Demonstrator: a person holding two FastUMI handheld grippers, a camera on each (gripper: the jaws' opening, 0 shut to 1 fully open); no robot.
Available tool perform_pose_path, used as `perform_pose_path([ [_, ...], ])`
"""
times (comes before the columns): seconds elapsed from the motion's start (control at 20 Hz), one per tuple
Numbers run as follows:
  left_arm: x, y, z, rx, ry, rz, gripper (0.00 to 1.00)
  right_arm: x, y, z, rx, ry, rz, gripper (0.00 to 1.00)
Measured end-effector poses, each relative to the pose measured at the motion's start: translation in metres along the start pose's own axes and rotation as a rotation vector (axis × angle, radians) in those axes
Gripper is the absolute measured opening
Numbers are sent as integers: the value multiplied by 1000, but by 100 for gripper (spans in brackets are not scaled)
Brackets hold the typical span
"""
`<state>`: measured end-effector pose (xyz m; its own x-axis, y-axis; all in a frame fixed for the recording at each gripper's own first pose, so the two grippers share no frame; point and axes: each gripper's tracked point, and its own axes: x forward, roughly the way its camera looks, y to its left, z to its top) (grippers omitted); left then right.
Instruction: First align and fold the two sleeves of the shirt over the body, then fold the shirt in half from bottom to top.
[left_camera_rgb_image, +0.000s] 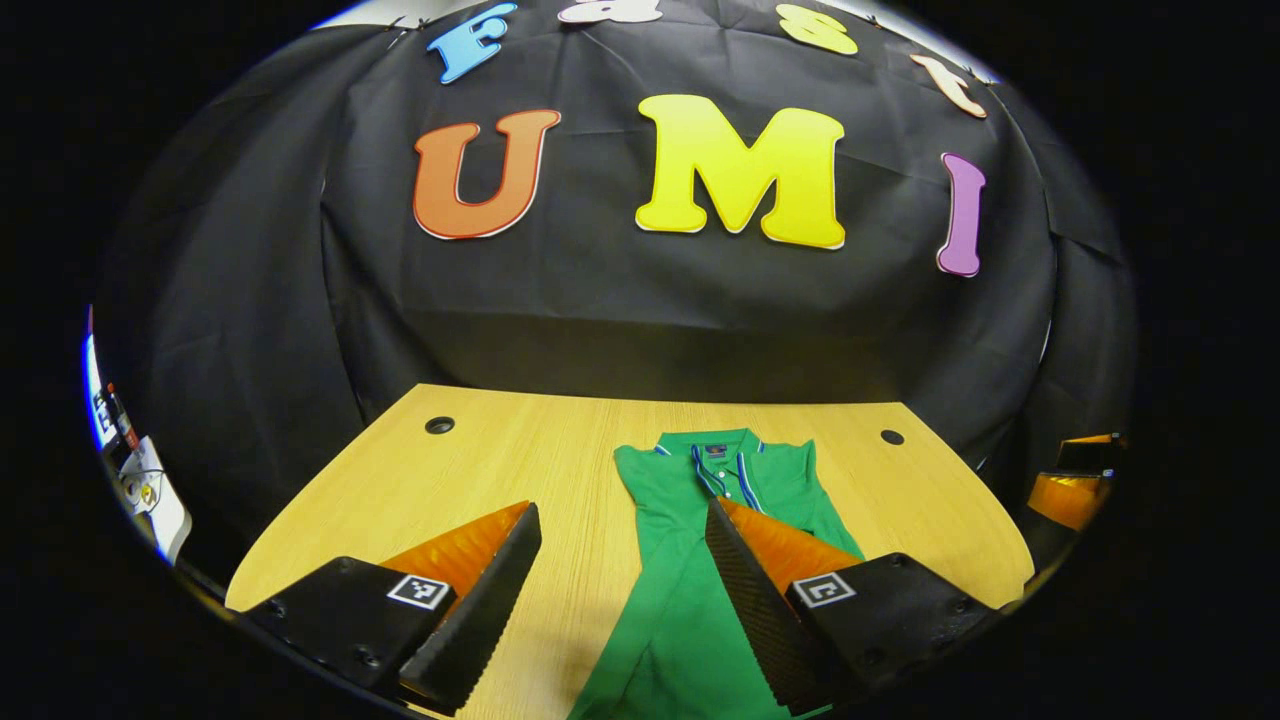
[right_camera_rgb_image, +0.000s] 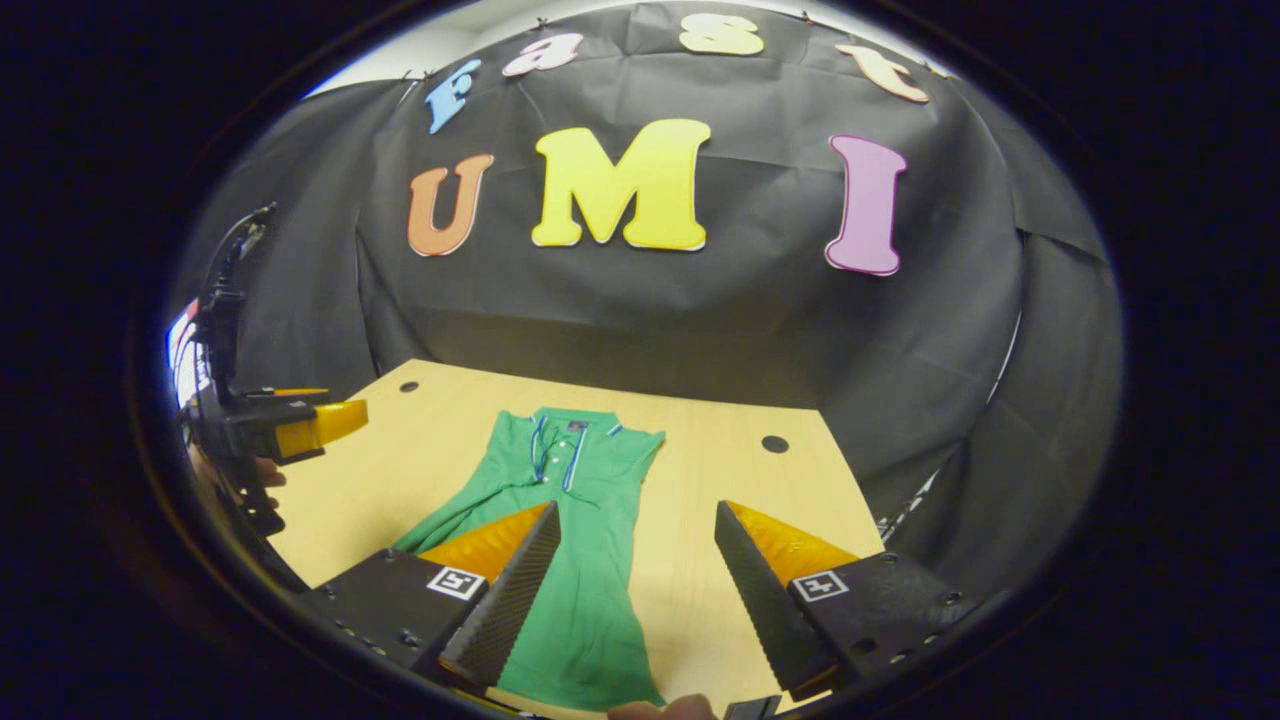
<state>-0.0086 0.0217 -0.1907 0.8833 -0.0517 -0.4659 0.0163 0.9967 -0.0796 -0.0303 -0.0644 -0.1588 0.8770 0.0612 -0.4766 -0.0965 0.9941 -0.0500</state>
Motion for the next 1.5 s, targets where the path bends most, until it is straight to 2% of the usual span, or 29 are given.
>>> perform_pose_path([
  [0.15,-24,3,-23,17,33,-24,100,-5,7,-15,-26,34,23,95],
  [0.2,-32,6,-36,31,67,-32,100,-7,10,-24,-38,51,32,98],
  [0.3,-45,8,-60,50,126,-50,100,-14,13,-39,-54,86,47,95],
  [0.4,-55,8,-81,56,184,-73,100,-21,14,-56,-57,124,54,97],
  [0.7,-76,10,-175,36,486,-174,100,-28,13,-155,-70,429,99,96],
  [0.9,-92,22,-238,28,685,-177,100,-30,8,-207,-19,594,87,96],
  [1.2,-95,31,-256,31,762,-146,100,-27,-1,-254,-7,749,59,95],
  [1.5,-93,45,-253,101,790,-139,100,-19,-6,-276,-15,822,36,95],
])
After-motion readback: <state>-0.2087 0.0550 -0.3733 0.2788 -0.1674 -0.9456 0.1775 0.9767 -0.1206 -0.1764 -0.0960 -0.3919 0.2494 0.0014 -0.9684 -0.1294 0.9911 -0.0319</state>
